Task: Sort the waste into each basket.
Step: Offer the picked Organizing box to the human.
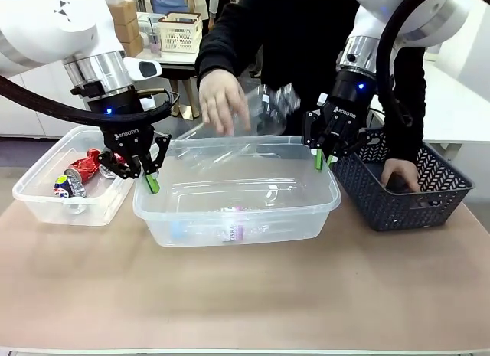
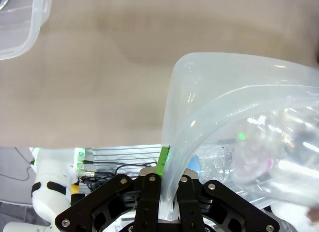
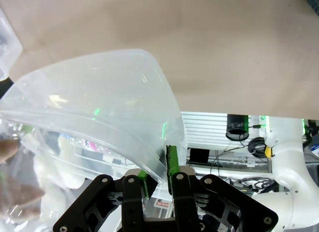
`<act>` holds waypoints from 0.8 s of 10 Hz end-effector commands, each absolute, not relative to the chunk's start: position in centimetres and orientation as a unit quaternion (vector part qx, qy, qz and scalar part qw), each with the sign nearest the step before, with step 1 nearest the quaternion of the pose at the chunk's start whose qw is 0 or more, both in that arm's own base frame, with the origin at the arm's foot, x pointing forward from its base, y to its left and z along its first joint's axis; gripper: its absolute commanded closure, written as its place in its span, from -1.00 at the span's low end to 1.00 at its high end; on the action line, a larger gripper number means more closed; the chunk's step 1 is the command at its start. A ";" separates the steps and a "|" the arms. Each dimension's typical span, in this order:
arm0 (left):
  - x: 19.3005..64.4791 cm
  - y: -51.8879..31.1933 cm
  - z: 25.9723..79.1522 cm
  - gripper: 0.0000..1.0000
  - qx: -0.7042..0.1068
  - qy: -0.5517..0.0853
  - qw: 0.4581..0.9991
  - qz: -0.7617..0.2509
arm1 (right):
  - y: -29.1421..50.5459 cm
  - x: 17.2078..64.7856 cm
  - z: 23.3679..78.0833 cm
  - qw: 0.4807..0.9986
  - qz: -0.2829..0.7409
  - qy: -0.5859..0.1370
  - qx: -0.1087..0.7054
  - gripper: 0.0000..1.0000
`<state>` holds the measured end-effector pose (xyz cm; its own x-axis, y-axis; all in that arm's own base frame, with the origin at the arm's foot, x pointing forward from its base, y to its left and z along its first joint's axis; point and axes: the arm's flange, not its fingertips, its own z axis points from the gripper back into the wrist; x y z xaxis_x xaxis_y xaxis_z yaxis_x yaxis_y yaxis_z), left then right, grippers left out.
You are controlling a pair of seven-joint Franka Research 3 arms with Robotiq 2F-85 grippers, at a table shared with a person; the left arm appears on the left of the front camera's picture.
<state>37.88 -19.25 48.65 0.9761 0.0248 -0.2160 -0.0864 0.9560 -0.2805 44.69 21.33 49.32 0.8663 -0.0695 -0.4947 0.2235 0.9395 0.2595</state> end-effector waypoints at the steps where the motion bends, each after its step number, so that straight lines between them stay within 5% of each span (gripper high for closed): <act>1: 37.7 -18.5 49.1 0.92 -0.151 0.098 0.983 0.038 | 21.1 44.9 49.4 0.952 -0.081 0.248 0.160 0.82; 8: 37.7 -18.5 49.1 0.92 -0.151 0.098 0.983 0.038 | 21.1 44.9 49.4 0.952 -0.081 0.248 0.160 0.82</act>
<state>37.88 -19.24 48.62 0.9760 0.0250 -0.2163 -0.0865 0.9561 -0.2801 44.69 21.34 49.31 0.8661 -0.0693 -0.4950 0.2235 0.9395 0.2596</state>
